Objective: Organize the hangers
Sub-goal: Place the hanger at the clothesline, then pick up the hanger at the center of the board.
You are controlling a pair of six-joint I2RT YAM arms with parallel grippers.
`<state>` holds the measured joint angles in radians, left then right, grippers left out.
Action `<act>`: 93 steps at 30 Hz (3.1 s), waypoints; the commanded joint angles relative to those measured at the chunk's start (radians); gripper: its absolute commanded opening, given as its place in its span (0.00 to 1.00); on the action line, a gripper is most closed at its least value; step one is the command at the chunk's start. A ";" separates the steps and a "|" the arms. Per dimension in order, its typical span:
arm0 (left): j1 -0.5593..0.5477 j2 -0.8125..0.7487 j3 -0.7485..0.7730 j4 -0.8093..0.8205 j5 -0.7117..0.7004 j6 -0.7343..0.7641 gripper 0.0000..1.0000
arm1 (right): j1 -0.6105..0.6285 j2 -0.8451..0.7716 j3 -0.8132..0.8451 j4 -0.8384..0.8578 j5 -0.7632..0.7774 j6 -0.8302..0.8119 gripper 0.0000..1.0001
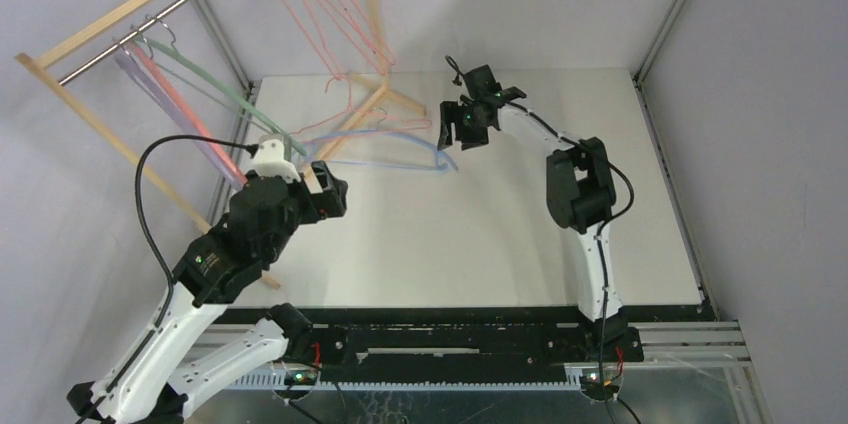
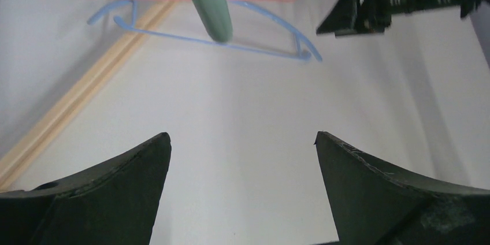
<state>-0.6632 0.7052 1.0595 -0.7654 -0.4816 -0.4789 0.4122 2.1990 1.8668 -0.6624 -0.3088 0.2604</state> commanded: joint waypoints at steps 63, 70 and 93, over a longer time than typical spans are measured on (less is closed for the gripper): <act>-0.137 0.444 -0.006 0.265 0.269 0.123 1.00 | 0.126 -0.241 -0.251 -0.145 0.329 -0.113 0.12; -0.015 0.597 0.004 0.359 0.335 0.021 1.00 | 0.058 -0.298 -0.245 -0.167 0.299 -0.102 0.26; 0.225 0.855 -0.033 0.487 0.182 -0.577 1.00 | -0.125 -0.337 -0.296 -0.103 0.100 -0.048 0.28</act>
<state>-0.4393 1.5715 1.0256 -0.3603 -0.2428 -0.8989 0.2993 1.8771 1.5536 -0.8032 -0.1688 0.1867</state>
